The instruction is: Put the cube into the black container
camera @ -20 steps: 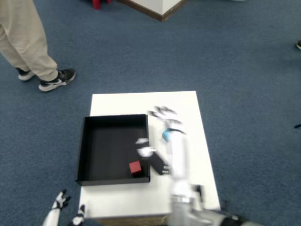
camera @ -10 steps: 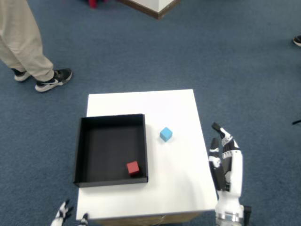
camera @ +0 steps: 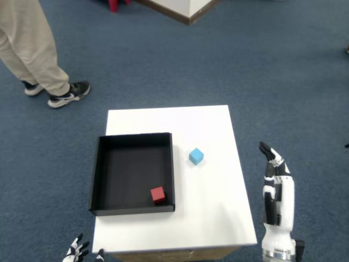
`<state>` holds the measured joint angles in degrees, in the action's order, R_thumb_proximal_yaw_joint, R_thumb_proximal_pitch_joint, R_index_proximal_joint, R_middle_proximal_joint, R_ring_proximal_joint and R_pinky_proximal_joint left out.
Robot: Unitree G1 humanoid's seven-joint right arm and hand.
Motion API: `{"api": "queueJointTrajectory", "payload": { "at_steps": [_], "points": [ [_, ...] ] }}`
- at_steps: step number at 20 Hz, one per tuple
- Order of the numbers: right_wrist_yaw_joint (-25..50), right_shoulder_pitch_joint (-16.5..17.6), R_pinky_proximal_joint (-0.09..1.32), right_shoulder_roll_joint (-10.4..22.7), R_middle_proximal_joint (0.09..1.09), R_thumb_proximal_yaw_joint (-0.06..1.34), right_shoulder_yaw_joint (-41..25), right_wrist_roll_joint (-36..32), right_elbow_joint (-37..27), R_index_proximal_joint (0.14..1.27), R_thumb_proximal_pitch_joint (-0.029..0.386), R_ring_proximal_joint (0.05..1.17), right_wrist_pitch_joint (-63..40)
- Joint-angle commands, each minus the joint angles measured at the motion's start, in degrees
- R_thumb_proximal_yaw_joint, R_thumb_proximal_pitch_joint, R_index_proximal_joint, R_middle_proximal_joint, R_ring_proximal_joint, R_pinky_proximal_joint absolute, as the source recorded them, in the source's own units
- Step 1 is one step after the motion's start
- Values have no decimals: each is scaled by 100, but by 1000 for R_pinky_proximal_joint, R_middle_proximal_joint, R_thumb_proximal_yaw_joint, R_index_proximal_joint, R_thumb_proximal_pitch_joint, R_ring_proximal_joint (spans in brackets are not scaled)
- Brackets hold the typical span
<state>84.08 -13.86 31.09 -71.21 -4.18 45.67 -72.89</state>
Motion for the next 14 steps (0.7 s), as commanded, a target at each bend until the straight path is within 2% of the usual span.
{"api": "queueJointTrajectory", "payload": {
  "at_steps": [1,7,9,14],
  "points": [
    [90,-212,21,149,253,170,202,69,-58,348,241,248,-387],
    [199,29,18,101,241,147,240,128,376,340,250,241,-573],
    [204,-72,23,19,242,147,281,96,600,337,254,243,-677],
    [272,35,35,-126,244,150,354,213,928,329,269,251,-1016]
  ]
}}
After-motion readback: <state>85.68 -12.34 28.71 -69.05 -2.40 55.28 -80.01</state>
